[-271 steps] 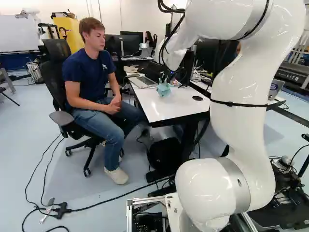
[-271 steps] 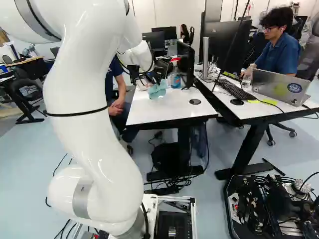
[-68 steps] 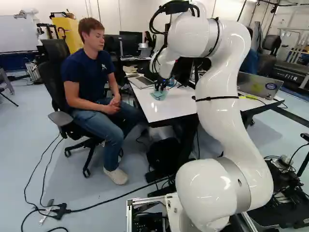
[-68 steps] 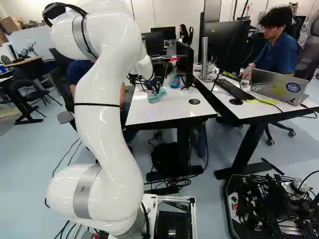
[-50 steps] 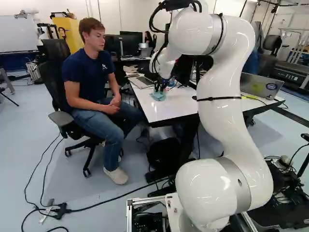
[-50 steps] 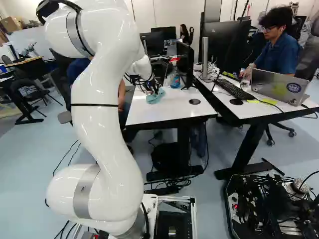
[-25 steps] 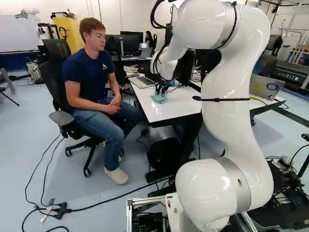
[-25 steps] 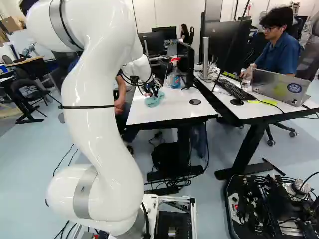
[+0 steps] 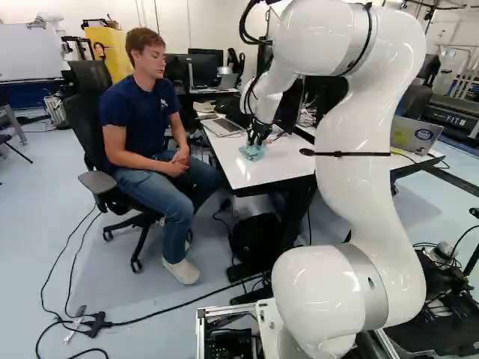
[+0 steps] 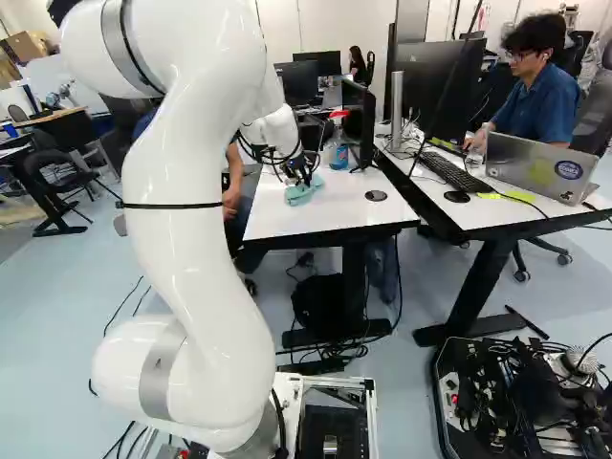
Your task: Clean the table with the green towel
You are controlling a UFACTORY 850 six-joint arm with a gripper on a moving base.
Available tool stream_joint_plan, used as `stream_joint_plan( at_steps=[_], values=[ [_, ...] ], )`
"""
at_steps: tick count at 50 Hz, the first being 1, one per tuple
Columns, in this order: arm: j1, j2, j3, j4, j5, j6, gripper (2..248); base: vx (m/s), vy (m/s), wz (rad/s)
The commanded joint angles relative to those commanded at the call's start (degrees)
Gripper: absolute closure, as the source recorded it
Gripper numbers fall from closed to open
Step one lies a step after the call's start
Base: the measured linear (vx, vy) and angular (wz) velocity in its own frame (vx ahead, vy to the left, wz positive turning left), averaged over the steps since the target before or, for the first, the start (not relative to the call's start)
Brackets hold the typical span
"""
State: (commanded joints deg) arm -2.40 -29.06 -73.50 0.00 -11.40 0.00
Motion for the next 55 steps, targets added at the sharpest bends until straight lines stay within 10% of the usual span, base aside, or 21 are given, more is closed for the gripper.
stream_joint_plan(
  at_steps=[34, 55],
  values=[
    [0.7, -7.6, -10.5, 0.0, 0.0, 0.0, 199, 0.0, 0.0, 0.0],
    [2.9, -5.0, -6.8, 0.0, 0.0, 0.0, 199, 0.0, 0.0, 0.0]
  ],
)
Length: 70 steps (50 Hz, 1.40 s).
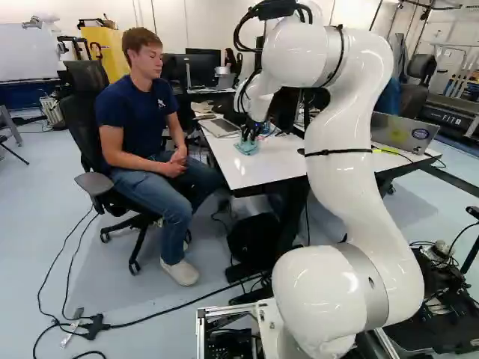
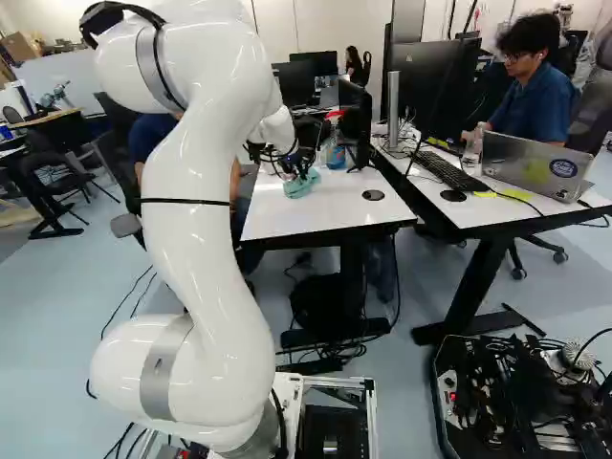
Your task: Clean the table with the green towel
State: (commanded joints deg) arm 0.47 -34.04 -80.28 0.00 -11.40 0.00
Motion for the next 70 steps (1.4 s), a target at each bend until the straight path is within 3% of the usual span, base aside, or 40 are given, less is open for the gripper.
stream_joint_plan(
  at_steps=[27, 70],
  values=[
    [0.2, 6.0, 8.1, 0.0, 0.0, 0.0, 199, 0.0, 0.0, 0.0],
    [-2.6, 6.4, 8.7, 0.0, 0.0, 0.0, 199, 0.0, 0.0, 0.0]
  ],
)
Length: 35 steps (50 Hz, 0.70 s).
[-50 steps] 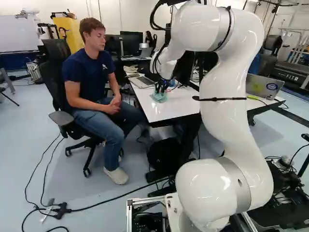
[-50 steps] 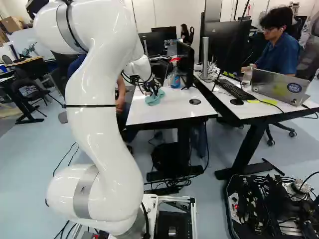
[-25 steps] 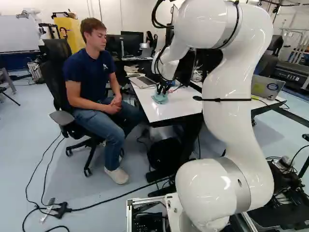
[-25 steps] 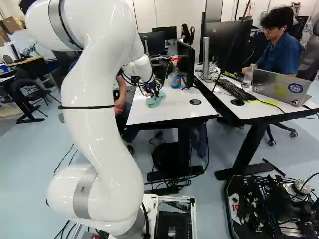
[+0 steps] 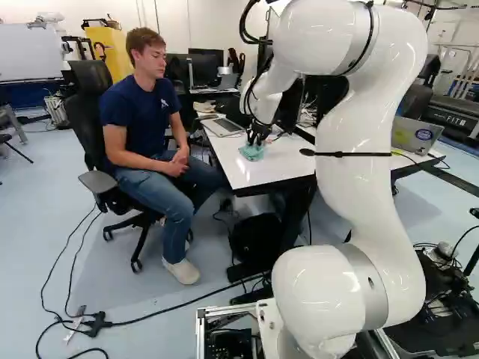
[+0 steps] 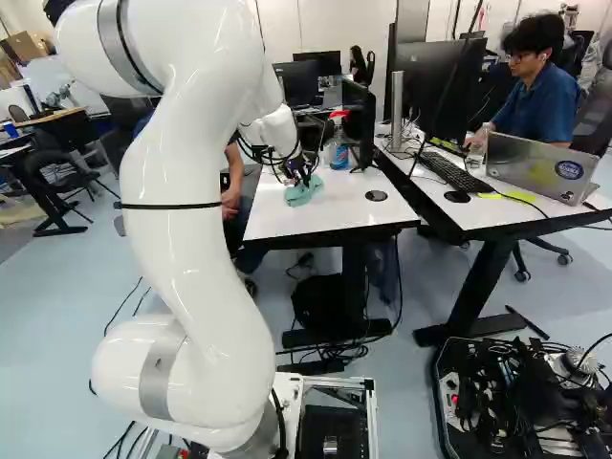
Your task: Clean the table with the green towel
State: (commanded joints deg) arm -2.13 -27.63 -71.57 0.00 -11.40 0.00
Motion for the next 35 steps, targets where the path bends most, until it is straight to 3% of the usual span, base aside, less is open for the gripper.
stream_joint_plan(
  at_steps=[35],
  values=[
    [-0.2, 2.9, 0.7, 0.0, 0.0, 0.0, 199, 0.0, -0.001, -0.004]
  ],
)
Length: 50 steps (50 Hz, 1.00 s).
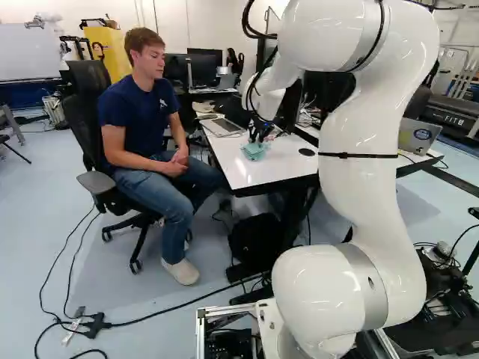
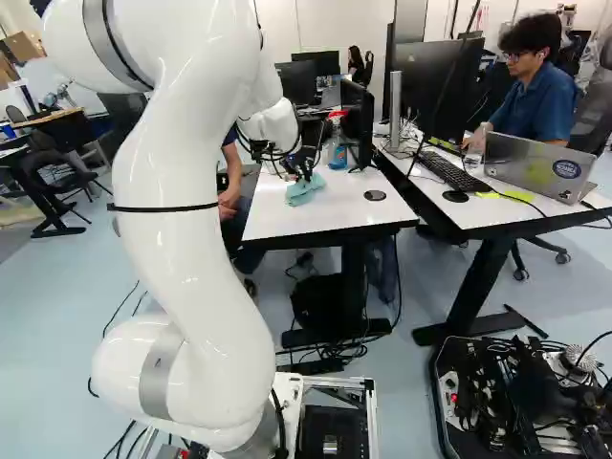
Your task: Clean the table with the green towel
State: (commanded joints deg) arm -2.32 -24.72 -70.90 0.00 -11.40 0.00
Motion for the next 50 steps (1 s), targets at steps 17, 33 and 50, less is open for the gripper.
stream_joint_plan(
  at_steps=[17, 33, 50],
  values=[
    [0.0, 3.3, 1.6, 0.0, 0.0, 0.0, 199, 0.0, 0.0, 0.0],
    [-0.1, 8.1, 5.1, 0.0, 0.0, 0.0, 199, 0.0, 0.0, 0.0],
    [-0.2, 13.9, 9.3, 0.0, 0.0, 0.0, 199, 0.0, 0.0, 0.0]
  ],
)
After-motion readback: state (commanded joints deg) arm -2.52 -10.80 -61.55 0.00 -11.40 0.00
